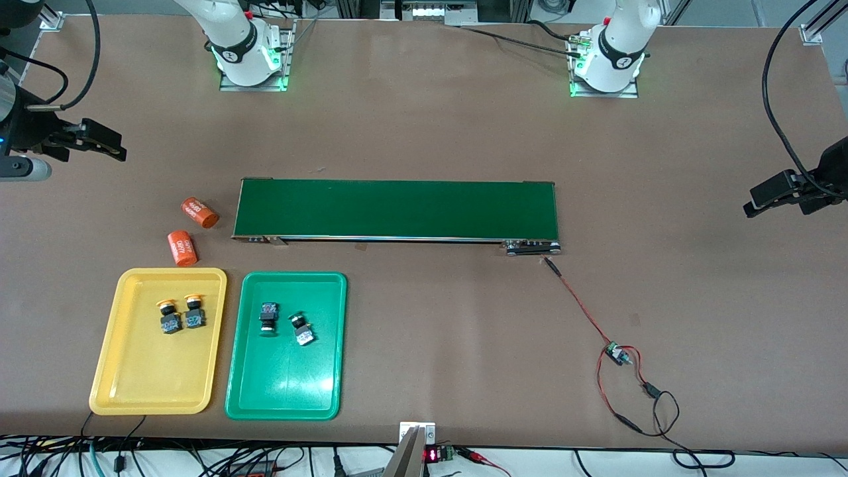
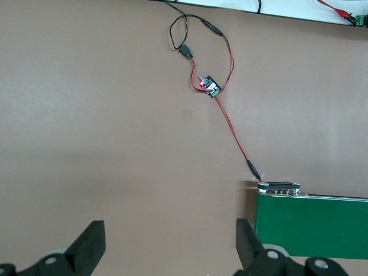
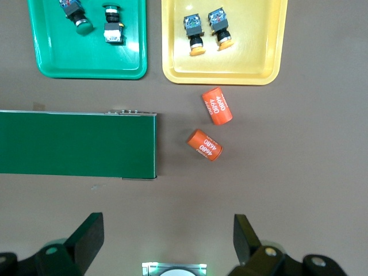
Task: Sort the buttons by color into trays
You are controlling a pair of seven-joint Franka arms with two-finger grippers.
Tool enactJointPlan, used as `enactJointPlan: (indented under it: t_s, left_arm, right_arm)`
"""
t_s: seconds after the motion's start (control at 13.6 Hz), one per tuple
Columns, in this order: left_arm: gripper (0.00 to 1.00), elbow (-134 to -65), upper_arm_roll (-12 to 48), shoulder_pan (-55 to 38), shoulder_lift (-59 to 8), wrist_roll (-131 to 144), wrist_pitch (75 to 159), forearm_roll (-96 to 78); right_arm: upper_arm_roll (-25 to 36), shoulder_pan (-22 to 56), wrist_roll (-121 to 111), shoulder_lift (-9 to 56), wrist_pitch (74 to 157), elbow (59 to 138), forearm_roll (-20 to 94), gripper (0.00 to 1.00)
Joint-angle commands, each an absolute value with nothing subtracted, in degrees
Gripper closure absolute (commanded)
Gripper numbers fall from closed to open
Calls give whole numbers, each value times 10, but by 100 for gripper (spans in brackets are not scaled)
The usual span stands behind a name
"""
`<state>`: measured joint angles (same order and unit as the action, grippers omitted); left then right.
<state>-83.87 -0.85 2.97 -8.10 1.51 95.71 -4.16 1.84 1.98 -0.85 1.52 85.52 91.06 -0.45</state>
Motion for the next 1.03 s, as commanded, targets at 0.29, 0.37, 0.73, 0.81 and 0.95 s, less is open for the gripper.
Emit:
enactJointPlan:
  t_s: [0.29,0.37,0.73,0.81,0.95]
  left_arm:
    - [0,-845,4,27,-65,4,942,-40]
    - [0,-845,4,27,-65,4,941,-40]
    - [0,-845,5,28,-66,3,943,-40]
    - [0,-845,5,29,-66,4,945,-40]
    - [0,-845,5,29,-66,4,947,-40]
  right_arm:
    - [16,18,-11,10,851,920,0,0]
    - [16,18,-11,11,851,918,-1,0]
    - [16,16,-11,21,851,917,-2,0]
    - [16,17,-11,20,851,917,-2,0]
    - [16,18,-11,22,852,916,-3,0]
